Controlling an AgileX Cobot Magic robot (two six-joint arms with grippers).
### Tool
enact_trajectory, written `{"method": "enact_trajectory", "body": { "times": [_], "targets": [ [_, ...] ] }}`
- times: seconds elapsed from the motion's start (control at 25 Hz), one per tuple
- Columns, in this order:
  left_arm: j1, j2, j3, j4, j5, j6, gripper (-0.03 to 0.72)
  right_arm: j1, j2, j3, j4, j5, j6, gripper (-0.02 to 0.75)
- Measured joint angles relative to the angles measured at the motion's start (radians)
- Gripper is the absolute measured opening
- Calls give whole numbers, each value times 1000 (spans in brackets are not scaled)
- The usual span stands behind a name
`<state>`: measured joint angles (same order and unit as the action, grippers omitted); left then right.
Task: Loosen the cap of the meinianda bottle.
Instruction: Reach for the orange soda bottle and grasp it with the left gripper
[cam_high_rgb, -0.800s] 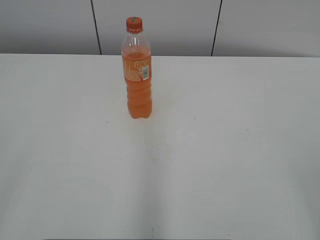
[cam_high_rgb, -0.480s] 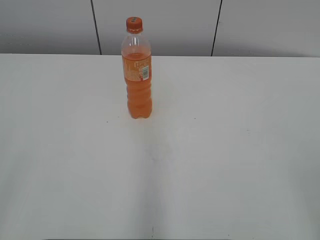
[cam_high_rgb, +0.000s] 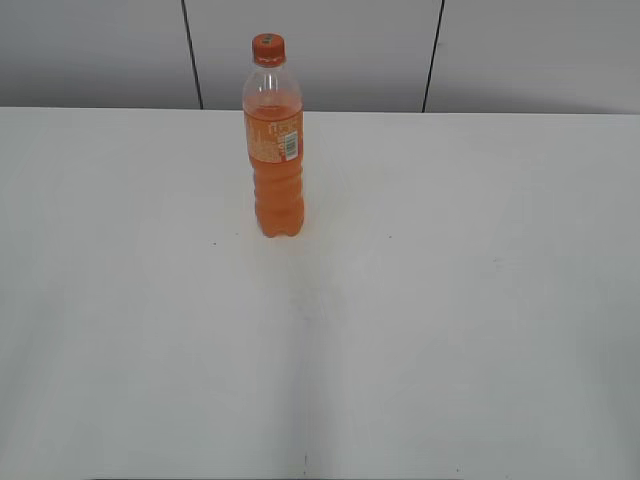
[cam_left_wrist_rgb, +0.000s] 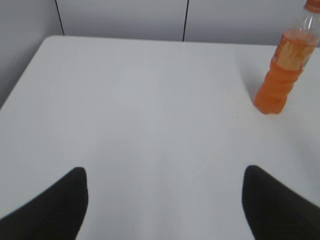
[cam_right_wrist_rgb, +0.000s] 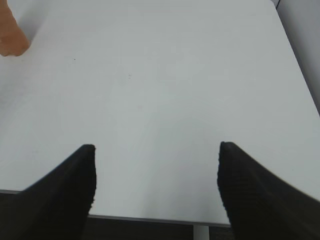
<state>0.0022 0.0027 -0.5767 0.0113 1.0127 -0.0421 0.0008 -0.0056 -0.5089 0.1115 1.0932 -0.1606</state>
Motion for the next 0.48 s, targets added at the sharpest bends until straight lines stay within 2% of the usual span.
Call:
{"method": "enact_trajectory", "body": {
  "times": [0.24, 0.48],
  "targets": [
    [0, 140, -89, -4, -277, 90, 573, 0, 0, 0, 0, 0, 0, 566],
    [0, 414, -100, -11, -618, 118, 570, 0, 0, 0, 0, 0, 0, 566]
  ]
}}
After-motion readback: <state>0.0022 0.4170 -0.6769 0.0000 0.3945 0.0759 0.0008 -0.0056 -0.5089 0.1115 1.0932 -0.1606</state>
